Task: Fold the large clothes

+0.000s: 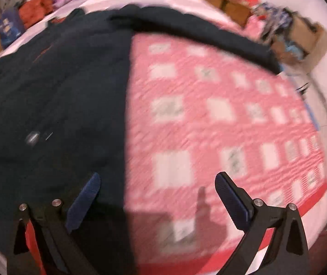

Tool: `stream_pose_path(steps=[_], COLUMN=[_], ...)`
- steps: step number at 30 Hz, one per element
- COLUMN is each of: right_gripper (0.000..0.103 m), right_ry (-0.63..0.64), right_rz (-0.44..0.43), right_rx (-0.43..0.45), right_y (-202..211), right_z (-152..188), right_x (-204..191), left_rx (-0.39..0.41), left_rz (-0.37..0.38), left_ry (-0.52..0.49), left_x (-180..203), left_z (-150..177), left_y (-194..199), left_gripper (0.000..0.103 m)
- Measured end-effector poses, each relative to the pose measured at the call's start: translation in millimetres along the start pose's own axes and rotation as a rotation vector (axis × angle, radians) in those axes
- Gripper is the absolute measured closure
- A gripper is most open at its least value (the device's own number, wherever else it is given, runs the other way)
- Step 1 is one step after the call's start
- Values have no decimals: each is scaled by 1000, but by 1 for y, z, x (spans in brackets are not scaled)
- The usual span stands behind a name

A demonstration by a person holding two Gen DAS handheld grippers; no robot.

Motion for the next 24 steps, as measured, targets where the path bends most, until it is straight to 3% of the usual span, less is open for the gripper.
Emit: stream_pose_path(steps=[4,7,9,10,11,13,15,17,19,22,24], right_gripper=[1,4,56,76,86,91,102,103,103,103,103], right_ry=[-24,-72,-67,-35,1,64,5,-104,-140,70,141], right_rz=[-143,-142,-178,-178,-156,-137,-94,36,32,30,-9], right_rx=[-61,-51,-16,-1,-5,16,13,-25,-23,21,57], right_y=[-22,-26,-14,-7,-8,2,2,-2,6,27,37], right_z=[19,21,23,23,10,15,23,33,44,35,32], right_x=[-25,-27,-30,-35,-39,-39,-16,22,38,2,-28], left_rx=[-64,-64,-32,-24,-22,-24,-20,-22,-10,8,9], left_rz=[69,63,27,15,9,2,-17,-20,-29,-3,3], left_ry=[145,152,100,86,84,99,118,127,115,88,47], left_x=[-17,-19,-14,-13,-14,-19,-29,-34,-32,-14,2], left_z=[12,11,10,11,12,13,15,19,23,27,37], left_y=[-8,-10,-4,-2,-2,0,1,4,9,16,20], left_gripper=[0,0,0,0,0,0,0,0,2,2,2])
Point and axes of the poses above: each gripper's, at about its wrist camera, not at the fingertips, and y roughly against the way its jaws point, x to its right, z to its underside, the point moved 4 cm from there along -y, roughly the way its jaws point, and after that the axes turned 15 degrees about y, right-handed, at the moved point
